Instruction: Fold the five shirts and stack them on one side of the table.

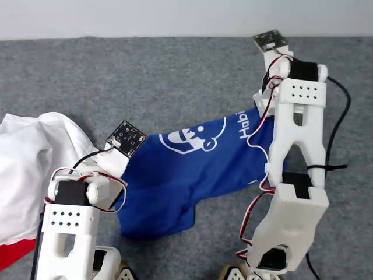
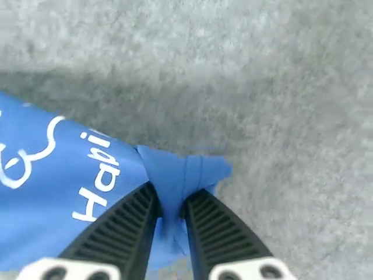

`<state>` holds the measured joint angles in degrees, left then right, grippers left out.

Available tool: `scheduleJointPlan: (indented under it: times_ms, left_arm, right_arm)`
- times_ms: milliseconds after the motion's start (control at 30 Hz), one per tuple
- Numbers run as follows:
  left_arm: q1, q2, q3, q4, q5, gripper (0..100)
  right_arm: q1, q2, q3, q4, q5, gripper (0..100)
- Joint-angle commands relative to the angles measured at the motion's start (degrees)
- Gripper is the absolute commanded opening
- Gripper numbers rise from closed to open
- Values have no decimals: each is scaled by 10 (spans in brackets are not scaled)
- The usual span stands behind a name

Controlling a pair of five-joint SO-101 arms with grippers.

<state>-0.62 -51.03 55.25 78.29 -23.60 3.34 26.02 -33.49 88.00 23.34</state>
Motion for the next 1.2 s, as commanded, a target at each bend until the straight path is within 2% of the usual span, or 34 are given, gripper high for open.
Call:
scheduleJointPlan:
  times_ms: [0, 167, 367, 433, 633, 733, 833, 933, 1033, 1167]
  left_arm:
    - [-4, -5, -3, -7, 1, 22]
    - [-4, -5, -2, -7, 1, 22]
    - [-4, -7, -2, -7, 1, 22]
    - [-4, -7, -2, -7, 1, 22]
    - [-4, -9, -2, -7, 1, 22]
    - [-4, -9, -2, -7, 1, 22]
    - [-4, -9, -2, -7, 1, 22]
    - [-4, -9, -2, -7, 1, 22]
    - [-4, -8, -2, -7, 1, 22]
    - [-4, -8, -1, -7, 1, 22]
  right_arm:
    - [-4, 15, -25, -51, 5, 11]
    - [-1, 66, -25, -124, 5, 41]
    - [-2, 119, -26, -157, 4, 276]
    - [-4, 116, -26, -150, 3, 314]
    - [-2, 63, -26, -77, -15, 307]
    - [0, 64, -26, -39, -13, 236]
    - [-3, 87, -26, -36, -13, 122]
    - [-16, 122, -26, -79, -13, 51]
    - [-34, 156, -26, -144, -10, 46]
    - [-49, 196, -26, -228, 32, 43]
